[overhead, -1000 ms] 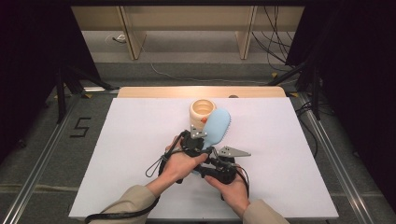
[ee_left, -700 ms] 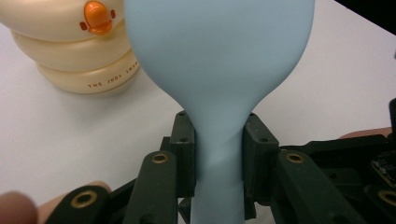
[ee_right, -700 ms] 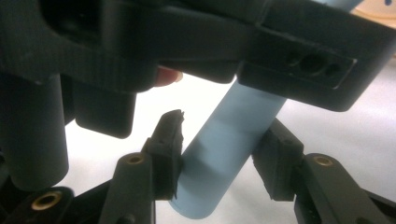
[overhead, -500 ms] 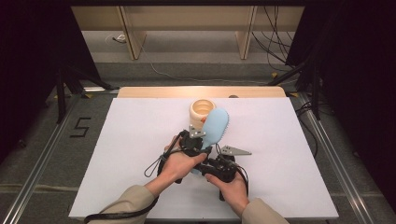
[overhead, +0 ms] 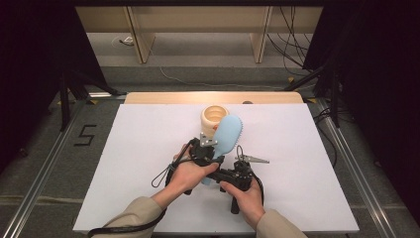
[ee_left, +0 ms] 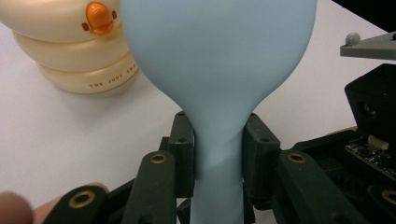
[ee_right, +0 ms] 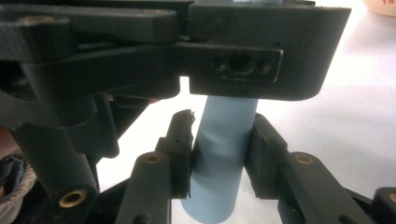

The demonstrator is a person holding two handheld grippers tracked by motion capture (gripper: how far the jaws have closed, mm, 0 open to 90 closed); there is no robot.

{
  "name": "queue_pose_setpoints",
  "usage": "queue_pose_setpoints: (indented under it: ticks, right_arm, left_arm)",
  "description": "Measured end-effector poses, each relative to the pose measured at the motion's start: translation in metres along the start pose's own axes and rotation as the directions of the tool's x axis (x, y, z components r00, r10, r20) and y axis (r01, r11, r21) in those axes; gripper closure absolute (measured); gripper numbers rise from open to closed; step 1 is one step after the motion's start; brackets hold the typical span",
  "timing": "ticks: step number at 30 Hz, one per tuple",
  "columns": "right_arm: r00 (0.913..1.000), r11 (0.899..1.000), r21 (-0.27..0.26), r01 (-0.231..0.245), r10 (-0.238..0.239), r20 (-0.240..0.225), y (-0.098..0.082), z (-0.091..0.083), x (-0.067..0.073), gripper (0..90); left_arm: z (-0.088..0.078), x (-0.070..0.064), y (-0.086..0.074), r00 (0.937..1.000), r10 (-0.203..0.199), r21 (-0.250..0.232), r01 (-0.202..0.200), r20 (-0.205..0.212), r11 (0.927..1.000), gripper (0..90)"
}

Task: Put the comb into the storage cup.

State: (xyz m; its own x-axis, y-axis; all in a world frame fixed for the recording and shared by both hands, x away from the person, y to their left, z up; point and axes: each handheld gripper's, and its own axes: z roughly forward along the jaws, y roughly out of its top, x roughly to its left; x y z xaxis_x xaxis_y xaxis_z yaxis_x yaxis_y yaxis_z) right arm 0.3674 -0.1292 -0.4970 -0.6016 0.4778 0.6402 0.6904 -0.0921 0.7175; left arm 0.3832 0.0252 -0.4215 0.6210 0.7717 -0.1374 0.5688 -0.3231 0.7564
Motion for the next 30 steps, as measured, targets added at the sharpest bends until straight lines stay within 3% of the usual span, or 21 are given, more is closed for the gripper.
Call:
queue_pose_setpoints:
  ticks: [5, 13, 19, 23, 24, 30]
  right_arm:
    - [0.9992, 0.999, -0.004, -0.035, 0.035, -0.022, 0.000, 0.000, -0.001, 66.0]
    - [0.9993, 1.000, -0.003, -0.026, 0.026, -0.026, 0.000, -0.001, 0.001, 66.2]
    - [0.9992, 0.999, -0.002, -0.034, 0.034, -0.021, 0.000, -0.001, 0.000, 66.2]
    - [0.9991, 0.999, -0.001, -0.037, 0.037, -0.020, 0.001, -0.001, 0.000, 66.2]
    - [0.9991, 0.999, -0.002, -0.039, 0.038, -0.018, 0.000, -0.001, 0.000, 66.2]
    - [0.9990, 0.999, -0.002, -0.040, 0.040, -0.017, 0.001, -0.002, -0.001, 66.2]
  left_arm:
    - [0.000, 0.000, 0.000, 0.9999, 0.005, 0.000, -0.005, 0.010, 1.0000, 67.0]
    - [0.000, 0.000, 0.000, 0.9998, 0.006, -0.005, -0.006, 0.018, 1.0000, 62.4]
    - [-0.002, 0.002, 0.000, 0.9994, 0.029, -0.017, -0.029, 0.019, 0.9994, 56.0]
    - [-0.004, 0.003, 0.000, 0.9988, 0.043, -0.028, -0.042, 0.025, 0.9987, 50.6]
    - [-0.005, 0.003, -0.001, 0.9980, 0.050, -0.029, -0.049, 0.039, 0.9984, 45.2]
    - [-0.014, 0.003, 0.000, 0.9970, 0.067, -0.033, -0.066, 0.039, 0.9973, 32.9]
